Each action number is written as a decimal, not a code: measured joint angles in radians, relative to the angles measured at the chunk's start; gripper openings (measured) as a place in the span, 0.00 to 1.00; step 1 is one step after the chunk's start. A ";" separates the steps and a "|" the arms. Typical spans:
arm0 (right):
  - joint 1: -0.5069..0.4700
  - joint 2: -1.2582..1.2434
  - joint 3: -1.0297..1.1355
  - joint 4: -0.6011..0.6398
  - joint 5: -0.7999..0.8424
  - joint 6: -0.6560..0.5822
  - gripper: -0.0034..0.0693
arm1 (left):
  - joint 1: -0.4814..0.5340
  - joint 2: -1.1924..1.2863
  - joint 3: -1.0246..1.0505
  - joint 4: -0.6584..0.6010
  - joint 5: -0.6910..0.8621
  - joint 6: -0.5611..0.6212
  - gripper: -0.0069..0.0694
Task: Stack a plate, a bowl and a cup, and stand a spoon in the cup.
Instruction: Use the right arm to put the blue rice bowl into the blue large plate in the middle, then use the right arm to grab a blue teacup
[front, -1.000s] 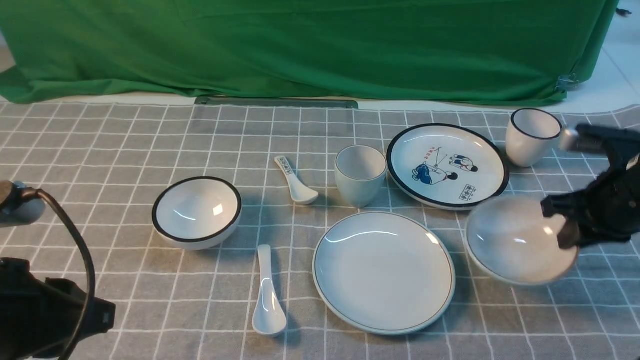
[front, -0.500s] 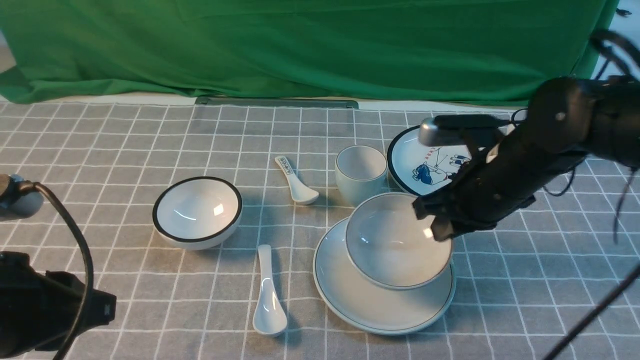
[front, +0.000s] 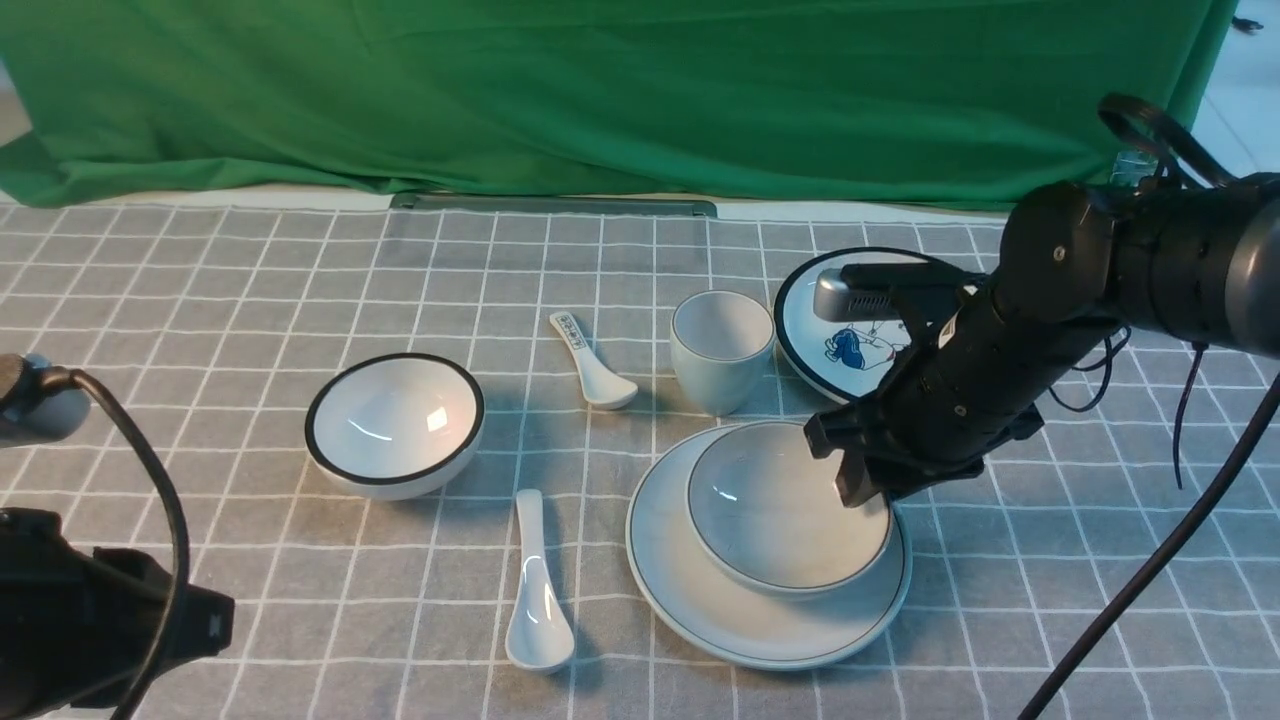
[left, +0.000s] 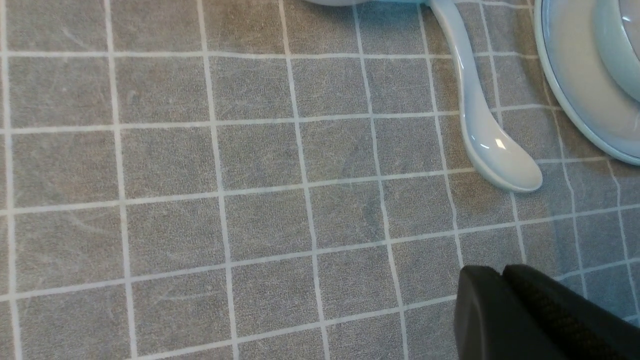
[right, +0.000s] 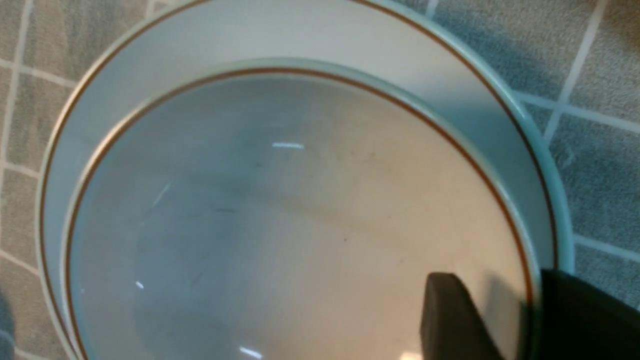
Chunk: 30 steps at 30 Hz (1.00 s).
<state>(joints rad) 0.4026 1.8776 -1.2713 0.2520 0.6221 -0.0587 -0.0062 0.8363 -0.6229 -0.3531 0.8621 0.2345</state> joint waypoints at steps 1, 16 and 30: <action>0.000 -0.008 -0.008 0.000 0.016 0.001 0.59 | 0.000 0.000 0.000 0.000 0.000 0.000 0.11; -0.021 0.126 -0.550 0.000 0.111 0.001 0.80 | 0.000 0.000 0.000 0.003 0.000 0.001 0.11; -0.020 0.372 -0.683 0.000 0.180 0.001 0.66 | 0.000 0.000 0.000 0.010 -0.006 0.001 0.11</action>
<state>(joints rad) 0.3827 2.2491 -1.9543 0.2521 0.8026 -0.0576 -0.0062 0.8363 -0.6229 -0.3428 0.8565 0.2356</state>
